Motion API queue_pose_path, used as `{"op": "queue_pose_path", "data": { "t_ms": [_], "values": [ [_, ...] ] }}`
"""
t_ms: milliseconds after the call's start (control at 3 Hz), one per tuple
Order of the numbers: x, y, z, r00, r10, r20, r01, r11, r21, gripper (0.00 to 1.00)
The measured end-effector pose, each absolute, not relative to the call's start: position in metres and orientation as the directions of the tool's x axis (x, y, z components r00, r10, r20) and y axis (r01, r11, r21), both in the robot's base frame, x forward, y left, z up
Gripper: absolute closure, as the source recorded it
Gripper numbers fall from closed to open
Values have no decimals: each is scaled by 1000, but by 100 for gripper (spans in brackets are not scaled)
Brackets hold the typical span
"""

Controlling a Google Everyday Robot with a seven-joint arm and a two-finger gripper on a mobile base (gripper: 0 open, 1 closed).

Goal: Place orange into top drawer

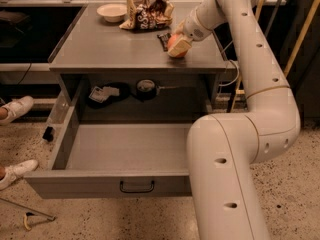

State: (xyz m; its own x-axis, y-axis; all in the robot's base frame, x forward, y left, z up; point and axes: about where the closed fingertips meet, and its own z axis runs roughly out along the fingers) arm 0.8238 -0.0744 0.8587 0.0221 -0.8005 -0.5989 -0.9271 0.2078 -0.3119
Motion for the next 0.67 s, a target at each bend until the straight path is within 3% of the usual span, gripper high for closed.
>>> {"op": "queue_pose_path", "data": {
  "t_ms": [333,667],
  "values": [
    [823,-72,855,28,-794,-608,-931,201,-304,89],
    [822,-72,857,28,-793,-608,-931,201,-304,100]
  ]
}}
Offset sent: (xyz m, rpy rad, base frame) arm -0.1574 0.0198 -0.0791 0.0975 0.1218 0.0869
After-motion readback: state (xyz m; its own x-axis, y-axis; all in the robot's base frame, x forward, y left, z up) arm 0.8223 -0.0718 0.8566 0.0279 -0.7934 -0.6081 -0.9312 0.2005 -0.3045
